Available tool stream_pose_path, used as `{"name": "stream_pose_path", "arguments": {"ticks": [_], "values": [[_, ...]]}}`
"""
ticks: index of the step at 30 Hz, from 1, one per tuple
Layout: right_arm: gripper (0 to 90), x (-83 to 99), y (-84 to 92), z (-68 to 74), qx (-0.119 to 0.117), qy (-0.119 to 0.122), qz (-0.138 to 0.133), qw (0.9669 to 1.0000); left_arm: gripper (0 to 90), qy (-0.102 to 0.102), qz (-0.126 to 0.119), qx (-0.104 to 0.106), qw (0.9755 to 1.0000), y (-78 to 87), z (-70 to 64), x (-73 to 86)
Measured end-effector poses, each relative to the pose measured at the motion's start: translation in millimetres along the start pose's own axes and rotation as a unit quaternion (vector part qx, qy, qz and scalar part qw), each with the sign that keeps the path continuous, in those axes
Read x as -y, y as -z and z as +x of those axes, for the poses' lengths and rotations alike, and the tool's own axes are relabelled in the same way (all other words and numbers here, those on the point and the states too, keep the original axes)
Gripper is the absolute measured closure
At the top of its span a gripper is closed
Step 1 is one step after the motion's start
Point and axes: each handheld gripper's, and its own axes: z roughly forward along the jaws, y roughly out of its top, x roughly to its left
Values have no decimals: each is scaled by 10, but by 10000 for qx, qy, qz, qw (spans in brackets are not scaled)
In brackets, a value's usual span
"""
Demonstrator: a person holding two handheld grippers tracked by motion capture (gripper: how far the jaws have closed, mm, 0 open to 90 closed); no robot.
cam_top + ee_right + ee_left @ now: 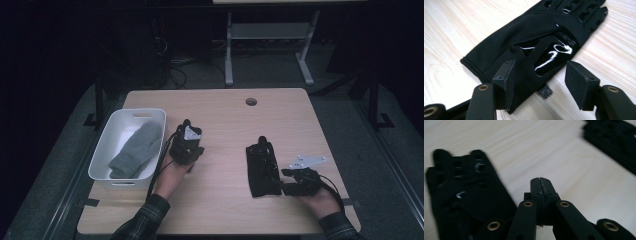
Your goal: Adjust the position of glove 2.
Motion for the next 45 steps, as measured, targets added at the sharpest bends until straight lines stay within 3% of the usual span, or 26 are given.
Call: {"name": "stream_pose_path", "arguments": {"ticks": [9, 17, 20, 27, 34, 45], "values": [[415, 24, 24, -55, 21, -47, -7, 10000, 898, 343, 261, -388, 9983, -315, 212, -34], [401, 39, 21, -104, 56, -123, -7, 9999, 898, 394, 301, -769, 9958, -381, 306, -36], [398, 40, 18, -101, 49, -143, 17, 9999, 898, 439, 373, -791, 9952, -403, 339, -34], [387, 41, 25, -110, 62, -144, -1, 9999, 899, 345, 553, -567, 9963, -437, 300, -8], [378, 35, 21, -115, 79, -176, -39, 9998, 899, 332, 465, -239, 9981, -416, 178, 34], [378, 27, 21, -111, 75, -127, -25, 9999, 899, 215, 375, 303, 9986, -452, -167, 13]]}}
